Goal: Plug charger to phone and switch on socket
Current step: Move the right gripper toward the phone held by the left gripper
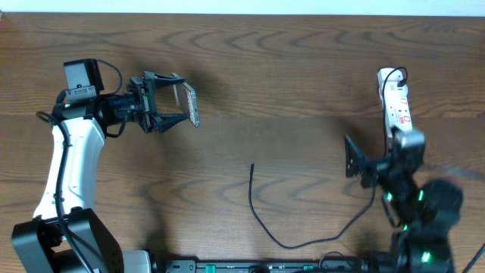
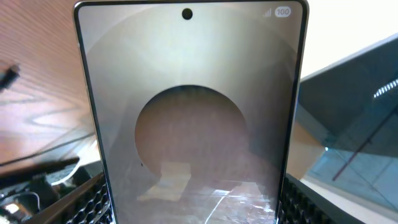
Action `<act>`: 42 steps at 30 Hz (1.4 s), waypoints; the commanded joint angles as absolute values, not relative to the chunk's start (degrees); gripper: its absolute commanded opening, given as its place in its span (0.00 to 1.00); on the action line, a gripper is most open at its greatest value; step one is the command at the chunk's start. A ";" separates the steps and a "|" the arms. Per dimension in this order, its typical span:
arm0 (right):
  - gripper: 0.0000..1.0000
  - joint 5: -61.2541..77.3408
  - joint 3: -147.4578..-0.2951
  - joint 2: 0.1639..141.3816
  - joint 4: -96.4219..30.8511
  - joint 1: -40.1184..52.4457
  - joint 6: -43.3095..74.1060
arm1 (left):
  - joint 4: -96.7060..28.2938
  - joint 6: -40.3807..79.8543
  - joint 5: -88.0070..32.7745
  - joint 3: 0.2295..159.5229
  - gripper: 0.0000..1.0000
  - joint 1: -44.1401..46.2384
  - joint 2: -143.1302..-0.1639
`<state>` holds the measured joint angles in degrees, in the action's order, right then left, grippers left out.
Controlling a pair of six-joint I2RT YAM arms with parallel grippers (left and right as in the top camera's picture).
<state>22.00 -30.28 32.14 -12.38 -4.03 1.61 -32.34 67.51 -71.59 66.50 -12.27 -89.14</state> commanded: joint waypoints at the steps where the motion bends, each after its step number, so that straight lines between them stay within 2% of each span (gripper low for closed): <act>1: 0.99 35.16 -40.62 45.78 -16.34 -3.68 3.90 | -32.01 67.35 -69.17 66.72 0.07 -12.51 -87.55; 5: 0.99 48.53 -54.50 63.33 -23.46 -3.64 6.42 | -32.05 67.37 -65.10 66.72 0.07 -12.40 -87.55; 8: 0.99 62.33 -61.91 74.61 -22.76 -3.64 9.93 | -32.53 67.37 -60.38 66.72 0.07 -12.40 -87.55; 11: 0.99 72.51 -65.25 82.94 -14.50 -3.64 13.69 | -34.37 67.37 -55.46 66.72 0.07 -12.40 -87.55; 14: 0.99 77.19 -65.47 88.84 -2.94 -3.09 22.59 | -36.56 67.37 -50.83 66.72 0.07 -12.40 -87.55; 18: 0.99 76.18 -65.47 95.07 5.13 -1.10 34.41 | -38.59 67.40 -44.88 66.72 0.07 -11.53 -87.55; 24: 0.99 71.48 -65.47 100.88 6.87 4.62 35.81 | -39.86 68.55 -34.20 66.72 0.07 -7.40 -87.57; 30: 0.99 60.62 -65.45 104.29 6.85 11.88 44.38 | -40.03 71.68 -27.40 66.72 0.07 -2.57 -87.57; 42: 0.99 46.74 -65.45 104.92 6.63 23.92 48.27 | -39.79 75.16 -25.21 66.72 0.07 0.67 -87.57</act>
